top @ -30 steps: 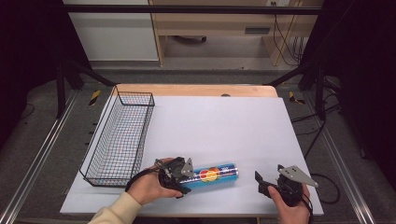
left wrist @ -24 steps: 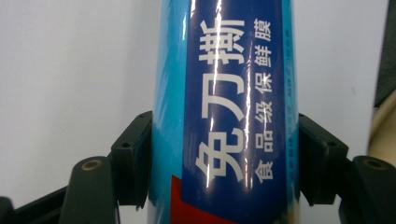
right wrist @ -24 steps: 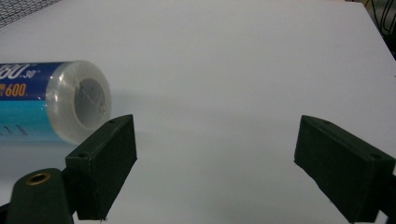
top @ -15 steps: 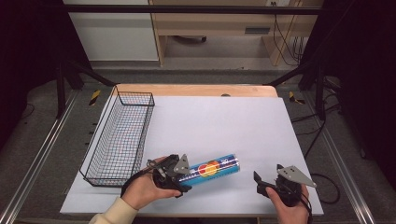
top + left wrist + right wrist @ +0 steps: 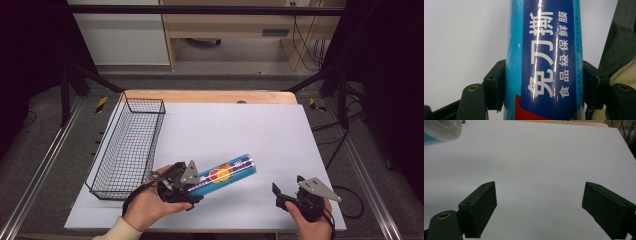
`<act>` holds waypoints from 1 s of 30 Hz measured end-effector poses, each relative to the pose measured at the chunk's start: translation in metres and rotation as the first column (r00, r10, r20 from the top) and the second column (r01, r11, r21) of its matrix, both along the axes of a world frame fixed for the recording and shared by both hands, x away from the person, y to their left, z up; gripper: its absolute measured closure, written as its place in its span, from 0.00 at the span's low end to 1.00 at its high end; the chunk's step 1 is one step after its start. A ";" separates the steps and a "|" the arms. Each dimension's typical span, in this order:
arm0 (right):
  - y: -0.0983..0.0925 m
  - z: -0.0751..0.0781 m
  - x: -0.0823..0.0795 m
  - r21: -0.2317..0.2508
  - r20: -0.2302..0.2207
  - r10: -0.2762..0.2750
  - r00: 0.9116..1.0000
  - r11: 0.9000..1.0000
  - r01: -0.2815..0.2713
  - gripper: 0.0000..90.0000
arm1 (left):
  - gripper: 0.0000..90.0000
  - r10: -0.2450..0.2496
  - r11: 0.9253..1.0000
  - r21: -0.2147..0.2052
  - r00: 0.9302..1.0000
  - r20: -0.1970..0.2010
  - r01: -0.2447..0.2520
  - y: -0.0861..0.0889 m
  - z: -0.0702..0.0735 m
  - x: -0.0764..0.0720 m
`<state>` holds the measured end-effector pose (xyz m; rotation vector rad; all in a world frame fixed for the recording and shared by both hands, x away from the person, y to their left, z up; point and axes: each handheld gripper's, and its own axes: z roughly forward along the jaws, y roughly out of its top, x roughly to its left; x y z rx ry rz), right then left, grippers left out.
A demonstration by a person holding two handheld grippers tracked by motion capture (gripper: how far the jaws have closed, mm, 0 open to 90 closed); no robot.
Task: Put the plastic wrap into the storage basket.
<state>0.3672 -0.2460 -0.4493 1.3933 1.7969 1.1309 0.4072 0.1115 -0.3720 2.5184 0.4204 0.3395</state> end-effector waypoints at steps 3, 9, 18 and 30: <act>0.001 0.001 0.000 -0.001 0.005 0.008 1.000 1.000 -0.008 0.14 | 0.36 0.023 1.000 -0.002 1.000 0.009 -0.023 0.004 0.009 -0.004; 0.001 0.001 -0.001 -0.006 0.007 -0.003 1.000 1.000 0.003 0.14 | 0.36 0.074 0.997 0.001 0.997 0.022 -0.074 0.014 0.027 -0.007; 0.001 0.000 -0.001 -0.007 0.004 -0.009 1.000 1.000 0.009 0.14 | 0.36 0.188 0.982 -0.014 0.982 0.020 -0.188 0.038 0.043 -0.005; 0.000 0.000 -0.001 -0.010 0.002 -0.022 1.000 1.000 0.022 0.13 | 0.36 0.296 0.955 -0.014 0.955 0.021 -0.296 0.074 0.053 -0.008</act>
